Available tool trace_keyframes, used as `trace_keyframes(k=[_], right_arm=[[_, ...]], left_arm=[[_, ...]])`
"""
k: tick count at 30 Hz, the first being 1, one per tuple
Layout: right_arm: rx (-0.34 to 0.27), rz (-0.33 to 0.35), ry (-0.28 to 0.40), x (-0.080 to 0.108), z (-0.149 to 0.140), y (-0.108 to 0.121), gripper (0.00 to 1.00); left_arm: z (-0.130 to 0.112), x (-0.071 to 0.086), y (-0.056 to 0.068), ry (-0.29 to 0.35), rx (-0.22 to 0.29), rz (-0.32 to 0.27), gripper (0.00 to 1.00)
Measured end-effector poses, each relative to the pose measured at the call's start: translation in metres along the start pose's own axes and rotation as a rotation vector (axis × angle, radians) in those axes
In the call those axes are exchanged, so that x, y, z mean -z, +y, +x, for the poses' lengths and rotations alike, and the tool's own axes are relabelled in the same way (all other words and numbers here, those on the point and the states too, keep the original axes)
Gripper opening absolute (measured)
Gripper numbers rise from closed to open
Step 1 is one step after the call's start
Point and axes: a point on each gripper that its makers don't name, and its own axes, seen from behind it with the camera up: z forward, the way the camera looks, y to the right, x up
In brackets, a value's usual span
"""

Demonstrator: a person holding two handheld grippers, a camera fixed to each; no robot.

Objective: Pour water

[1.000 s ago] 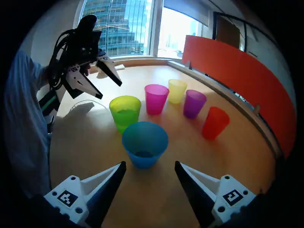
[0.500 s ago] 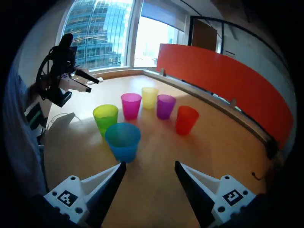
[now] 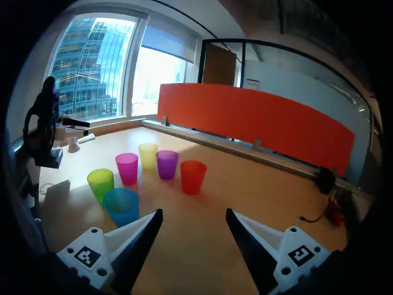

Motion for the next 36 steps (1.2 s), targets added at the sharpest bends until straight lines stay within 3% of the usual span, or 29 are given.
trace_keyframes(k=[8, 21, 26, 36], right_arm=[[-0.038, -0.132, 0.079, -0.002, 0.015, 0.025, 0.99], [-0.123, -0.362, 0.251, 0.007, 0.054, 0.081, 0.99], [-0.154, -0.428, 0.300, 0.014, 0.063, 0.097, 0.99], [-0.210, -0.518, 0.374, 0.031, 0.070, 0.113, 0.99]], left_arm=[[0.012, -0.005, 0.002, 0.061, -0.018, 0.063, 0.96], [0.038, 0.005, -0.011, 0.160, 0.032, 0.156, 0.96], [0.049, 0.006, -0.014, 0.194, 0.065, 0.171, 0.96], [0.056, 0.004, -0.022, 0.245, 0.066, 0.209, 0.96]])
